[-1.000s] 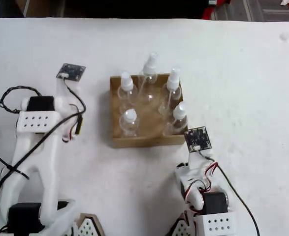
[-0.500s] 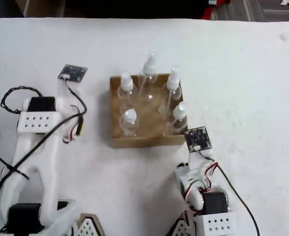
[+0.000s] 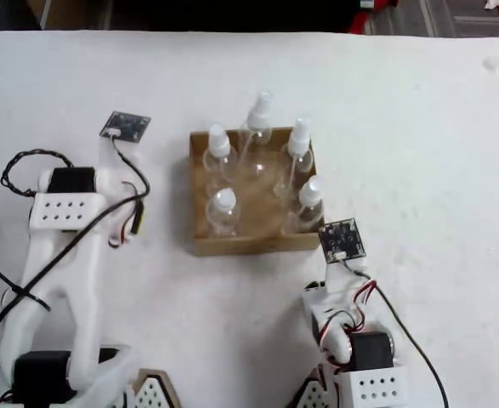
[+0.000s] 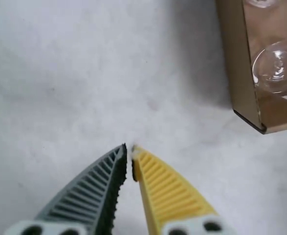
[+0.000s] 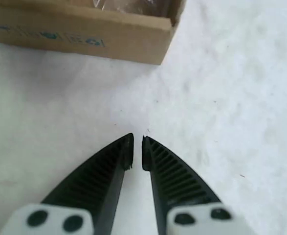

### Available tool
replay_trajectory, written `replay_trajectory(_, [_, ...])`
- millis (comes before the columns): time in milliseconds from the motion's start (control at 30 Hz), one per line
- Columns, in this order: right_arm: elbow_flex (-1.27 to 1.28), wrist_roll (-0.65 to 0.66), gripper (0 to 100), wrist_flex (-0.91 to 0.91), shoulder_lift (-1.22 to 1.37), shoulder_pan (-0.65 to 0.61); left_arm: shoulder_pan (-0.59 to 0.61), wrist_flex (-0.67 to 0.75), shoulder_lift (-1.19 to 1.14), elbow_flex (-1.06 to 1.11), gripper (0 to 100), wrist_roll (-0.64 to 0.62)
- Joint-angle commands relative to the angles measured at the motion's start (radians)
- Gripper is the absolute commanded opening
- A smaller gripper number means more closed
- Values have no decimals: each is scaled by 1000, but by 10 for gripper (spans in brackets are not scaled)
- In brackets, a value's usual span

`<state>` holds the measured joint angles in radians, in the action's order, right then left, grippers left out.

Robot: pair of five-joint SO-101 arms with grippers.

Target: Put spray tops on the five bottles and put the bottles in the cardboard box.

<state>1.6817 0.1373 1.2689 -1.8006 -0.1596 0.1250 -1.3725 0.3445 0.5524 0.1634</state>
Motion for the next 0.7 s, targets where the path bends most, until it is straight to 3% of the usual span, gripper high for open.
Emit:
replay_trajectory(0, [9, 9, 21, 4, -5, 10, -15, -9, 5, -5, 24, -14])
replay_trajectory(667, [9, 9, 21, 4, -5, 10, -7, 54, -2, -2, 24, -12])
